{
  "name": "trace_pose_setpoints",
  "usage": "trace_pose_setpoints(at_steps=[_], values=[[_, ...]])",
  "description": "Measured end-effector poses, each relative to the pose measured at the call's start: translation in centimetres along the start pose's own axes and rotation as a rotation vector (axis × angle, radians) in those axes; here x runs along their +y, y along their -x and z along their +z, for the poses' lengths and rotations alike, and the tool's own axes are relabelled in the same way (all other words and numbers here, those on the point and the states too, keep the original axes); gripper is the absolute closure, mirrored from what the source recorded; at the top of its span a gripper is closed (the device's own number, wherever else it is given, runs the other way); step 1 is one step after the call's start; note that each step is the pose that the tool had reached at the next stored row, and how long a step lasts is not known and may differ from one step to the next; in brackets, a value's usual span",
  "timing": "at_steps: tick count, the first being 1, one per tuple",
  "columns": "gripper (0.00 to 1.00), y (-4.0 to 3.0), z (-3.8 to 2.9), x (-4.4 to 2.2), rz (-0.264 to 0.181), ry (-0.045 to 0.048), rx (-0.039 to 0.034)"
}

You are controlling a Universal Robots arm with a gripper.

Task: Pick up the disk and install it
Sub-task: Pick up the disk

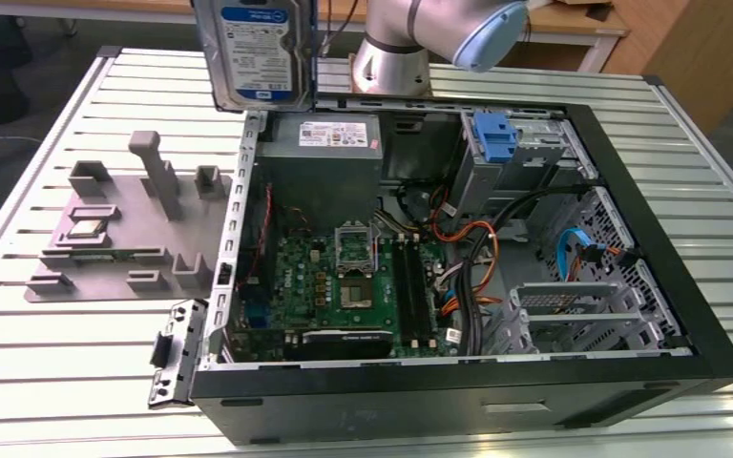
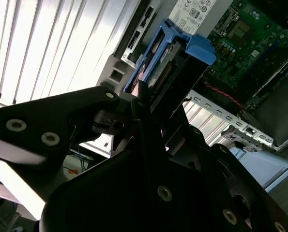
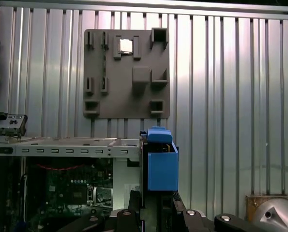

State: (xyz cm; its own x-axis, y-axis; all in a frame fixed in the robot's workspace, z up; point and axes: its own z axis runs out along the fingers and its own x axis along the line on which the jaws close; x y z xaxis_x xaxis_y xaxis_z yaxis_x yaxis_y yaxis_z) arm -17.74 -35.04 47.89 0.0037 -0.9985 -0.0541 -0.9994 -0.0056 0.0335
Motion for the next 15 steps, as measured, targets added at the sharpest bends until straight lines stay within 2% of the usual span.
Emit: trace_pose_setpoints(at_steps=[15], values=[[0.65, -0.03, -0.15, -6.71, 0.000, 0.0001, -0.0001]])
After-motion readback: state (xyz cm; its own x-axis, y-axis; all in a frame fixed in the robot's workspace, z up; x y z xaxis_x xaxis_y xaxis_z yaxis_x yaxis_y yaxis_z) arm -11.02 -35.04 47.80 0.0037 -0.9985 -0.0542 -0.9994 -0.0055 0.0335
